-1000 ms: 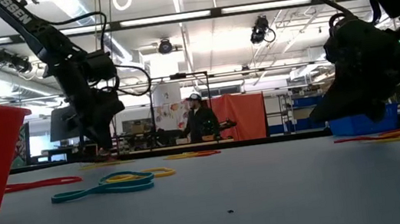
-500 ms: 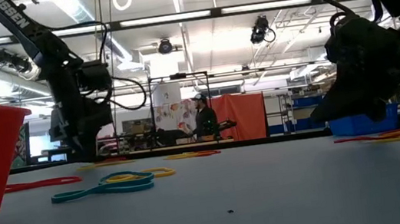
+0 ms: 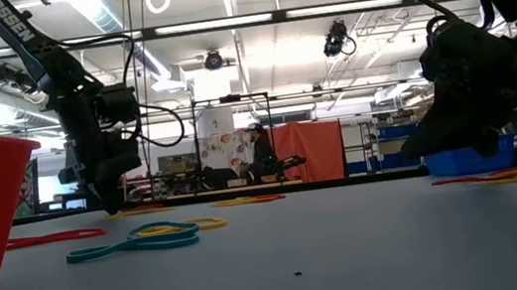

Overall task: Sort rubber bands into baskets
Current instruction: Put the blue rubber band into the red bin

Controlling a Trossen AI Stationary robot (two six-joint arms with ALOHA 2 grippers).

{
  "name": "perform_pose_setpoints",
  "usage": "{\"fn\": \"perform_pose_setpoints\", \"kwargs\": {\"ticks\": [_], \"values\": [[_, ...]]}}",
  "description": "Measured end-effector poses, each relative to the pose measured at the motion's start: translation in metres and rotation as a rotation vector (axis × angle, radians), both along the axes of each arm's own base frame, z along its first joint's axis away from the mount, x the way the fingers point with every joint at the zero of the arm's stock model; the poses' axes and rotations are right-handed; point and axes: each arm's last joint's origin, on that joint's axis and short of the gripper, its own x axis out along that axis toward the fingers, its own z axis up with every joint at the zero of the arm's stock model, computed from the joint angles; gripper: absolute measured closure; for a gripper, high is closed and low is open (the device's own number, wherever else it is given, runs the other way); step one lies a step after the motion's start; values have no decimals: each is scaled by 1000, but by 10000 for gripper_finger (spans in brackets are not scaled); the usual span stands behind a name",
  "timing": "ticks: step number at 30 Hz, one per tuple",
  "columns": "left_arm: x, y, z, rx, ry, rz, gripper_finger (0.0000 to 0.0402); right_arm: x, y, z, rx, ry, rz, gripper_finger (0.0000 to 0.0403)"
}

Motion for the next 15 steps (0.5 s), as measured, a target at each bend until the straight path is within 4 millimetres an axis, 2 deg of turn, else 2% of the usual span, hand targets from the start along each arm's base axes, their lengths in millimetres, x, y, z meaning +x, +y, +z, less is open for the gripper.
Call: {"fn": "perform_pose_setpoints", "kwargs": {"ticks": [9, 15], "values": [[1, -3, -1, -78, -60, -16, 383, 0, 0, 0, 2, 0, 2, 362], [6, 1, 7, -73, -96, -48, 354, 0, 0, 0, 0, 1, 3, 362]]}}
